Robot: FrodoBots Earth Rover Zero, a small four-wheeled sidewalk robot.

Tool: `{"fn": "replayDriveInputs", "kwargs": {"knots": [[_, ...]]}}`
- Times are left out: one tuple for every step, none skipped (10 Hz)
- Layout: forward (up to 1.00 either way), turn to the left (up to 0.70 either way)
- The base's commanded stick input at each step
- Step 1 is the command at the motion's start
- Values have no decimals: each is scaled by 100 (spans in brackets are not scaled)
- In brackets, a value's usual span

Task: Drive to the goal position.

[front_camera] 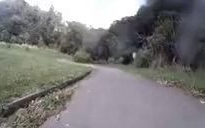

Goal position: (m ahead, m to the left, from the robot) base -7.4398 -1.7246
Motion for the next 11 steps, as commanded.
{"fn": "replayDriveInputs", "kwargs": {"knots": [[100,0],[100,0],[100,0],[100,0],[95,0],[48,0],[0,-74],[0,-100],[0,-100],[0,-100],[0,-100]]}}
